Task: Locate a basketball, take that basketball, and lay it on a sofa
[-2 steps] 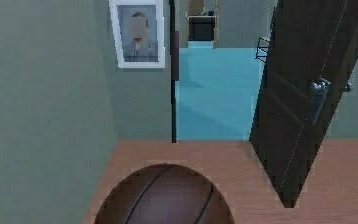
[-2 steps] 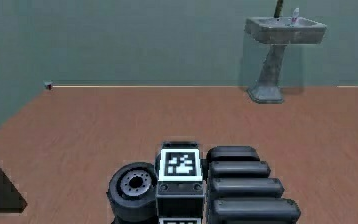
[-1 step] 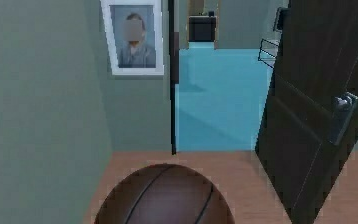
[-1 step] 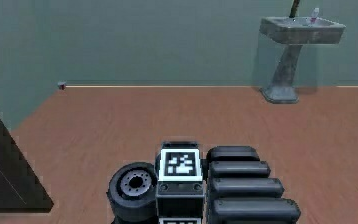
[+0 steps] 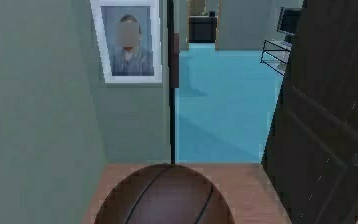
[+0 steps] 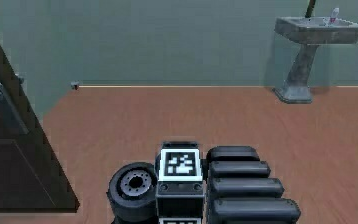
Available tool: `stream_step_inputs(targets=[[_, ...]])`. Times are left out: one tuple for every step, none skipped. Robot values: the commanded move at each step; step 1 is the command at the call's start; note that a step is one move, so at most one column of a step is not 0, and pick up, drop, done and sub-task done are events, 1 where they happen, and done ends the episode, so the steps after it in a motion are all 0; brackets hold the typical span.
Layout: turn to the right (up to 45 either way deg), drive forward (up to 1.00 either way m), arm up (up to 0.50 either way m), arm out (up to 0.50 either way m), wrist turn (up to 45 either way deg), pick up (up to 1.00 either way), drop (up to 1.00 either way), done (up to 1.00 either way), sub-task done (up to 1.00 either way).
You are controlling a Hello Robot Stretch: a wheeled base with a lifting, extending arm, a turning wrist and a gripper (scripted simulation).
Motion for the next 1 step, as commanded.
stream_step_inputs(targets=[[18.0, 0.0, 0.0, 0.0, 0.0, 0.0, 0.0, 0.0, 0.0]])
